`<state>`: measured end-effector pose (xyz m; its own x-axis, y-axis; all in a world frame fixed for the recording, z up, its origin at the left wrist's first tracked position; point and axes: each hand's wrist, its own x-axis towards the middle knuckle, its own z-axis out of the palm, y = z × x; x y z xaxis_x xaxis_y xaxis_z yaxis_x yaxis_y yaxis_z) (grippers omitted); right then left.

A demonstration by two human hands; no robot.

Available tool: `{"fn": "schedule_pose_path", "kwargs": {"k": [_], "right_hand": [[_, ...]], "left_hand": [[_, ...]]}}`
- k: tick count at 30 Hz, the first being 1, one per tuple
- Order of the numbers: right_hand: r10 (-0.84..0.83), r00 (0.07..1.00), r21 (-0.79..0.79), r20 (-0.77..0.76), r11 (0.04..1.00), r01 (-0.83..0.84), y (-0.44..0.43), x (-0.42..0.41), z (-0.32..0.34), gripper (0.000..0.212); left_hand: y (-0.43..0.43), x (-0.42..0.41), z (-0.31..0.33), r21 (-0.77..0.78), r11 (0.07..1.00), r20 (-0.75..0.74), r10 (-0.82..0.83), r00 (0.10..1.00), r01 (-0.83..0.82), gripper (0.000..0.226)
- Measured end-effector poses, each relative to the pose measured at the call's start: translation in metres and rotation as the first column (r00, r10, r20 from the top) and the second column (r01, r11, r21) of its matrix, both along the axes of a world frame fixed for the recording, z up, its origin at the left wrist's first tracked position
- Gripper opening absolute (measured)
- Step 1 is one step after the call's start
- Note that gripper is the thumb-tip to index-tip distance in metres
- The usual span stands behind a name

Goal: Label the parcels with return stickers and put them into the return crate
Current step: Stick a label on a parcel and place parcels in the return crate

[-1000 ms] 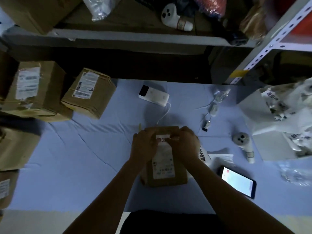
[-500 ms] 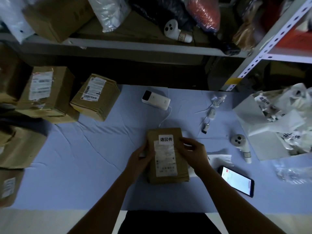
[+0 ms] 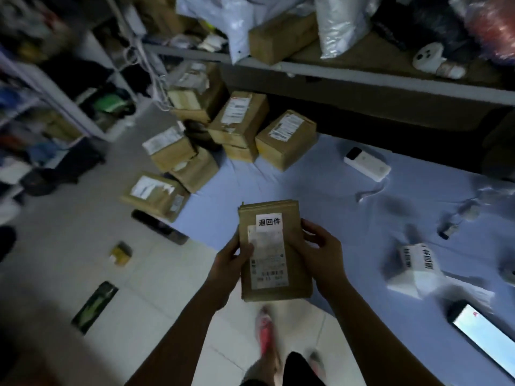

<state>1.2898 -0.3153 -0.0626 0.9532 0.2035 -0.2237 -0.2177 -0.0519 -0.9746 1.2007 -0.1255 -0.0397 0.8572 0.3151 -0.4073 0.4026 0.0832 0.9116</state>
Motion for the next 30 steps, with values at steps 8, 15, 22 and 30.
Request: {"fn": "schedule_pose_path", "kwargs": {"k": [8, 15, 22, 30], "right_hand": [[0.116, 0.993, 0.009, 0.011, 0.993, -0.116, 0.171, -0.105, 0.015, 0.030], [0.272, 0.961, 0.001, -0.051, 0.962, -0.273, 0.352, -0.197, 0.007, 0.031], [0.326, 0.941, -0.040, -0.089, 0.943, -0.330, 0.492, -0.243, 0.007, 0.043], [0.295, 0.940, -0.055, -0.172, 0.950, -0.308, 0.626, -0.176, -0.040, 0.044]], "left_hand": [[0.132, -0.131, 0.016, -0.026, 0.981, 0.099, 0.193, 0.976, -0.191, 0.043], [0.304, -0.246, -0.014, -0.055, 0.915, 0.050, 0.403, 0.914, -0.400, 0.049], [0.459, -0.288, 0.005, -0.015, 0.952, 0.028, 0.306, 0.952, -0.306, 0.033], [0.612, -0.217, -0.039, -0.018, 0.973, -0.065, 0.227, 0.972, -0.228, 0.036]]}}
